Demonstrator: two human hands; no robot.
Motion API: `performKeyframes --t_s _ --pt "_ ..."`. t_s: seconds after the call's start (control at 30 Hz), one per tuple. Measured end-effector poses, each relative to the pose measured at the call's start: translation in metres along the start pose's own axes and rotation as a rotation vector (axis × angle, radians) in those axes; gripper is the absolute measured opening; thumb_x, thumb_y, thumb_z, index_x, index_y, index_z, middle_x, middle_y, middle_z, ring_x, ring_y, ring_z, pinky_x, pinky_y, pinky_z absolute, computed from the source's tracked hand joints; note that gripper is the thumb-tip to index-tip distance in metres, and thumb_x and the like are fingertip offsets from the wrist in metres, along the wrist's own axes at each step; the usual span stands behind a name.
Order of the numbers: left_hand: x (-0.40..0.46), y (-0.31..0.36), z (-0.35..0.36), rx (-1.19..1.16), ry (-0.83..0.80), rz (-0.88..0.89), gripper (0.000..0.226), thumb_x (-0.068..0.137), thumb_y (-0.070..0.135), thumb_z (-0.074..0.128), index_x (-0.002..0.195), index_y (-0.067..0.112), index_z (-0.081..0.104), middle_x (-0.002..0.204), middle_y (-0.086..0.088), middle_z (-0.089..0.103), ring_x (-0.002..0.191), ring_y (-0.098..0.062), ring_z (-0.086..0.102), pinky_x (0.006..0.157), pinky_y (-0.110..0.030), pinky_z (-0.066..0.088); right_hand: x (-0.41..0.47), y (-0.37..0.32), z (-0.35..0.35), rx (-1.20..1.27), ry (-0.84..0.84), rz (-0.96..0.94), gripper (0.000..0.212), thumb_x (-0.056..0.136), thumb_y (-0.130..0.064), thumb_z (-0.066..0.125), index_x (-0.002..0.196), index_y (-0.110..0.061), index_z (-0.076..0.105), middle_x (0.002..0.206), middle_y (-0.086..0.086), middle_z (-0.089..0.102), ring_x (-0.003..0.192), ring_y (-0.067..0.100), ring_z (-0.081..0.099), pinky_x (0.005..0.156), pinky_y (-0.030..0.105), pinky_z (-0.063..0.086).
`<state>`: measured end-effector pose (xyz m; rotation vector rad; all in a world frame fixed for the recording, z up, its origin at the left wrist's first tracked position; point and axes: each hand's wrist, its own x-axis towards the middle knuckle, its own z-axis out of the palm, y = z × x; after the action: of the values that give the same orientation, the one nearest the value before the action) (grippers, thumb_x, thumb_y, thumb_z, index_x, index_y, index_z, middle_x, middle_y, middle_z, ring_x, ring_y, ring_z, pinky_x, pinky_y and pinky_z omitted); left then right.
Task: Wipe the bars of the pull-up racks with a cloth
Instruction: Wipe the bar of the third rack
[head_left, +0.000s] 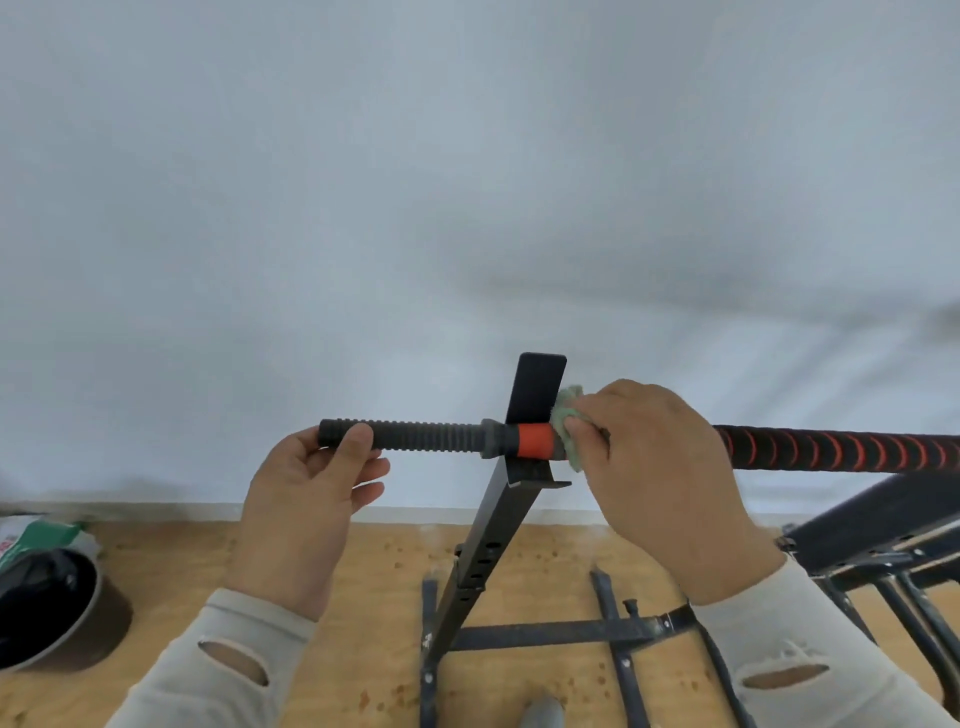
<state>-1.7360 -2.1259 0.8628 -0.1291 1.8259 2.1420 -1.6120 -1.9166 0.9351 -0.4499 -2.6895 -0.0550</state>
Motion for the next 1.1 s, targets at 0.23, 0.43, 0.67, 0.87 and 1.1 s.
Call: performKeyframes --t_s 0.23,0.43,0.67,0.87,1.1 --pt "-0.005 -0.006 -0.001 -0.072 -0.039 0.071 0.023 0.097 0.02 0.063 0.115 0.006 0.063 0.097 -0.009 0.077 0.094 -0.018 0.075 0.085 -0.033 0.06 0.014 -0.058 0.016 0.08 -0.098 -0.138 0.015 0.082 -0.012 0.076 0.075 -0.023 0.067 0.071 -0.007 0.057 0.068 0.016 0.052 0.061 0.033 0.053" --pt "-0.008 -0.01 -0.005 -0.139 -0.08 0.099 0.024 0.097 0.014 0.061 0.121 0.011 0.058 0.102 -0.009 0.075 0.098 -0.019 0.074 0.089 -0.034 0.059 0.015 -0.049 0.005 0.156 -0.126 -0.182 0.02 0.093 -0.018 0.067 0.076 -0.027 0.062 0.069 -0.013 0.059 0.071 0.014 0.05 0.066 0.03 0.046" --pt "-0.012 -0.014 -0.008 -0.242 -0.121 0.098 0.028 0.095 0.02 0.06 0.122 0.015 0.061 0.11 -0.012 0.073 0.104 -0.024 0.073 0.088 -0.035 0.061 0.018 -0.058 0.008 0.031 -0.068 -0.224 0.035 0.07 -0.012 0.086 0.059 -0.028 0.056 0.048 -0.011 0.05 0.054 0.015 0.047 0.046 0.027 0.033" --pt "-0.006 -0.014 -0.02 -0.243 -0.129 0.116 0.037 0.087 0.028 0.061 0.121 0.013 0.067 0.113 -0.01 0.074 0.105 -0.025 0.072 0.085 -0.036 0.061 0.019 -0.088 0.019 0.071 -0.058 -0.212 0.024 0.081 -0.022 0.081 0.064 -0.025 0.064 0.051 -0.008 0.052 0.058 0.016 0.05 0.046 0.03 0.044" --pt "-0.011 -0.017 -0.025 -0.324 -0.181 0.14 0.039 0.088 0.017 0.06 0.125 0.007 0.063 0.117 -0.015 0.072 0.11 -0.028 0.071 0.088 -0.032 0.059 0.028 -0.12 0.024 0.084 -0.115 -0.423 0.03 0.069 -0.013 0.089 0.076 -0.026 0.062 0.06 -0.011 0.059 0.066 0.017 0.053 0.051 0.03 0.05"
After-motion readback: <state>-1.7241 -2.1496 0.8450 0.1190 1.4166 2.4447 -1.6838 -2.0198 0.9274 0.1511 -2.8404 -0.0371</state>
